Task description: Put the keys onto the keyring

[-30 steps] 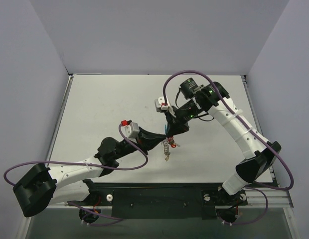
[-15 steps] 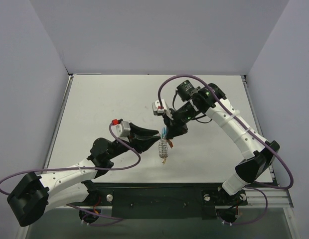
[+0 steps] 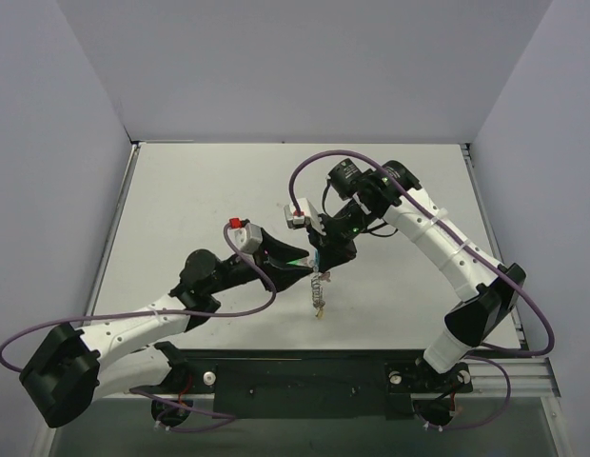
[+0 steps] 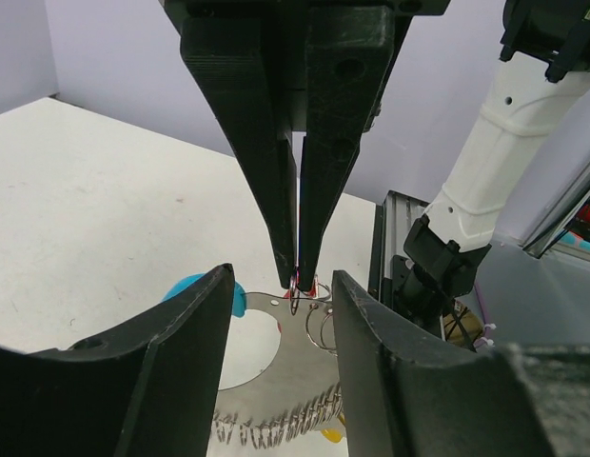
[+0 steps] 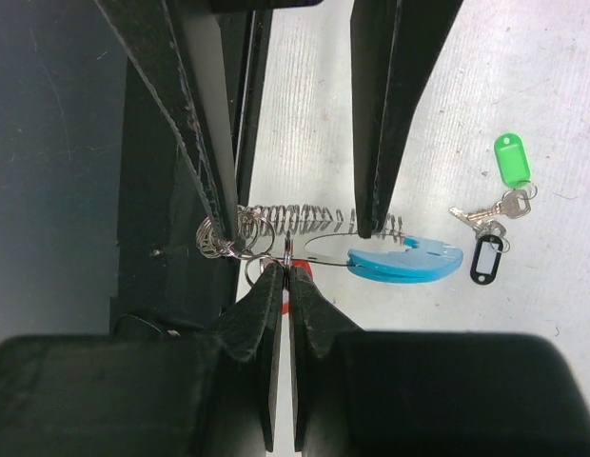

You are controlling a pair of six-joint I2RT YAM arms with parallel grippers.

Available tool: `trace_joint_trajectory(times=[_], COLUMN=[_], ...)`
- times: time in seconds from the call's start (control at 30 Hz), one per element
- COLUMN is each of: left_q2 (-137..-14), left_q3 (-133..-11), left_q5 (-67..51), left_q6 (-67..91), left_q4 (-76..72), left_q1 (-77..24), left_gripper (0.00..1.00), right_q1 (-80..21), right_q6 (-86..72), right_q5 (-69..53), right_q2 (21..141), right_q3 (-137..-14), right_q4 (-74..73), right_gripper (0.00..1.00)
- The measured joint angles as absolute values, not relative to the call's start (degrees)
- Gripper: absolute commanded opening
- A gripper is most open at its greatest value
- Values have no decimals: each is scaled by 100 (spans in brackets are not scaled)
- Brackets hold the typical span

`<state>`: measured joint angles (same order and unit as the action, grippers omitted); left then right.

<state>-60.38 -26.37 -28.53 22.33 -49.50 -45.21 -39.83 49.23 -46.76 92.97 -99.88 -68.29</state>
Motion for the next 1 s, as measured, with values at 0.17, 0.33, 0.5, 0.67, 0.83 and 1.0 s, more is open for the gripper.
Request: trace_joint_trajectory(times=[0.17, 0.33, 0.5, 0.67, 0.83, 1.0], left_q2=[-6313, -6471, -6547, -6582, -6626, -6624], left_q3=[-2757, -2834, -2912, -3006, -3116, -3183], left_q5=[-3033, -3188, -3297, -3420, -3518, -3542], left_q6=[2324, 2353, 2357, 2331, 2307, 2193], left_q4=[-4950, -4945, -4897, -4823, -4630, -4464], left_q1=[-4521, -4521, -4521, -4521, -4517, -4517], left_gripper=[45, 40, 29, 8, 13, 18], right_q1=[-3986, -3986, -3986, -3983, -3981, -3983], right_q6=[4921, 4906, 4904, 4901, 4888, 4884], right_q5=[-4672, -4672, -4674, -4668, -4637, -4606], right_q2=[9314, 9321, 9325, 9327, 9327, 9327], right_q3=[-9996, -10047, -10055, -10055, -10057, -10057], right_q4=[-6847, -6860, -6862, -6875, -6934, -6952], right_gripper=[0, 0, 0, 0, 0, 0])
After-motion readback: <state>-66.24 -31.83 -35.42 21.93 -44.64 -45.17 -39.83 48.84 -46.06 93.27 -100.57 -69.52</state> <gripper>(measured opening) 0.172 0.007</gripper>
